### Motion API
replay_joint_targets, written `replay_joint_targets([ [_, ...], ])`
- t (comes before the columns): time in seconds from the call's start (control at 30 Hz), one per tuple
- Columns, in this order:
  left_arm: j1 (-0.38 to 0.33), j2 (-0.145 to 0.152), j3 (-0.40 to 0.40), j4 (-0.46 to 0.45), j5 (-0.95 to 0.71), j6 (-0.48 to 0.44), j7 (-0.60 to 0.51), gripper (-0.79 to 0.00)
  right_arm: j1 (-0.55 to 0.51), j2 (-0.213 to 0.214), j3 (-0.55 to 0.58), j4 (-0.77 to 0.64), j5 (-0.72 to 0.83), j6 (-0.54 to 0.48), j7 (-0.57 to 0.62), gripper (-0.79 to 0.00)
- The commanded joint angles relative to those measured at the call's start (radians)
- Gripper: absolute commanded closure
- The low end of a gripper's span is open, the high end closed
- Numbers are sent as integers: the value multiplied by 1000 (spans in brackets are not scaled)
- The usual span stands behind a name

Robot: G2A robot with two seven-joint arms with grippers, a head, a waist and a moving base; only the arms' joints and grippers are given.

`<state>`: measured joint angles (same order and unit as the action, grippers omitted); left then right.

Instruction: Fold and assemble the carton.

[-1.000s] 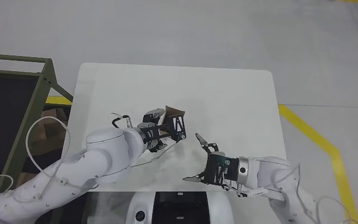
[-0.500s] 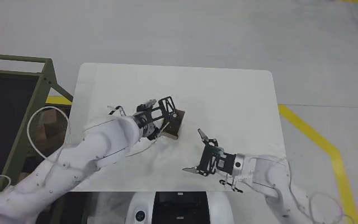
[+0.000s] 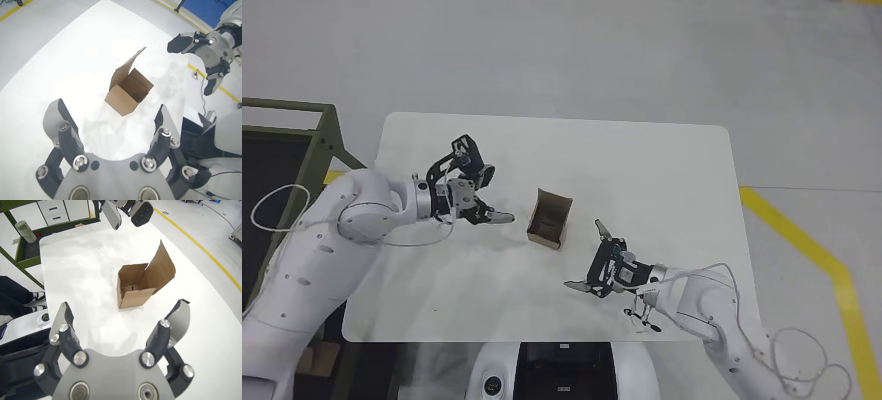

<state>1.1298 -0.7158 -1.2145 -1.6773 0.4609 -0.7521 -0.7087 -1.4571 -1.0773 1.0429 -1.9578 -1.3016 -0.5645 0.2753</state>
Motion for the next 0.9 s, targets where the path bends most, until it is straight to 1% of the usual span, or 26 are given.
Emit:
replay_joint_targets([
  [0.0, -1, 0, 2, -5, 12, 8, -1, -785, -1, 0, -1, 7, -9, 4, 12, -785],
  [0.07, -1, 0, 2, -5, 12, 8, -1, -785, 7, -2, -18, 8, -35, 18, 55, -785],
  [0.13, 0, -5, 18, -27, 69, 62, -2, -785, 18, -9, -43, 13, -45, 69, 83, -785],
  [0.2, -6, -8, 37, -31, 108, 57, -2, -785, 29, -16, -69, 25, -54, 101, 75, -785],
  [0.3, -25, -11, 46, 19, 135, 0, 9, -785, 43, -25, -103, 52, -128, 172, 58, -785],
  [0.37, -41, -15, 56, 64, 152, 3, 14, -785, 47, -32, -122, 66, -156, 223, 48, -785],
  [0.47, -61, -23, 84, 131, 158, -45, 30, -785, 58, -39, -139, 87, -159, 241, 25, -785],
  [0.53, -75, -29, 104, 158, 179, -59, 35, -785, 65, -42, -146, 95, -164, 247, 26, -785],
  [0.6, -83, -37, 129, 166, 206, -35, 44, -785, 68, -45, -146, 93, -164, 257, 14, -785],
  [0.67, -87, -48, 154, 160, 233, 6, 81, -785, 65, -45, -144, 88, -169, 260, 4, -785],
  [0.73, -91, -55, 178, 162, 257, -2, 103, -785, 60, -45, -140, 79, -178, 262, 3, -785],
  [0.77, -95, -60, 187, 162, 283, 16, 117, -785, 57, -45, -138, 73, -182, 264, 3, -785],
  [0.83, -94, -70, 207, 152, 346, 86, 160, -785, 49, -44, -133, 63, -190, 264, 4, -785],
  [0.87, -91, -74, 219, 148, 369, 98, 177, -785, 45, -43, -130, 58, -192, 263, 5, -785],
])
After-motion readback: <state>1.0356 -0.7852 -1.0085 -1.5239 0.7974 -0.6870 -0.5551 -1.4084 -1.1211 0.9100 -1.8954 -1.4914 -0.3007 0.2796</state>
